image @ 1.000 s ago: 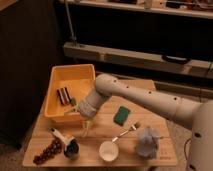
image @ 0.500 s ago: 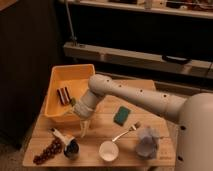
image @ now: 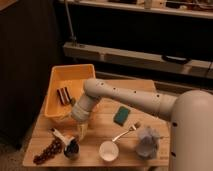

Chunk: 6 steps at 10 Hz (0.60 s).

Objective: Place apple in paper cup

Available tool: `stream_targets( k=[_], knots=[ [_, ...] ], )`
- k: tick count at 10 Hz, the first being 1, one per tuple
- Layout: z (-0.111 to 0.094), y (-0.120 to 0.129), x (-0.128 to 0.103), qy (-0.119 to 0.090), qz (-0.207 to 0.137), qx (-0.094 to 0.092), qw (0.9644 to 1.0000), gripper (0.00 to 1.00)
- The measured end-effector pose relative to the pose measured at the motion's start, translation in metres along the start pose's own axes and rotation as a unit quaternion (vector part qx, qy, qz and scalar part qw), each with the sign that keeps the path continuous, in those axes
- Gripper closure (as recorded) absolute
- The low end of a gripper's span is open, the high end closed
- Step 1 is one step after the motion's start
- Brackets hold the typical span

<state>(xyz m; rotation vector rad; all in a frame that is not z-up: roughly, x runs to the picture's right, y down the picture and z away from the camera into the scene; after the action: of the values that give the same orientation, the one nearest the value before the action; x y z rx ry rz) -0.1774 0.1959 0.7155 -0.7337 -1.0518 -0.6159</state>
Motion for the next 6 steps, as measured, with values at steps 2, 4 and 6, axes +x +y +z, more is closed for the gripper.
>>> stream_targets(
  k=[2, 4, 6],
  knots=[
    [0.006, 0.001, 0.007, 0.013, 0.011, -0.006, 0.9998, 0.20],
    [0.011, 0.004, 0.014, 0.019, 0.021, -0.010, 0.9995, 0.20],
    [0.017, 0.007, 0.021, 0.021, 0.032, -0.017, 0.9991, 0.20]
  ],
)
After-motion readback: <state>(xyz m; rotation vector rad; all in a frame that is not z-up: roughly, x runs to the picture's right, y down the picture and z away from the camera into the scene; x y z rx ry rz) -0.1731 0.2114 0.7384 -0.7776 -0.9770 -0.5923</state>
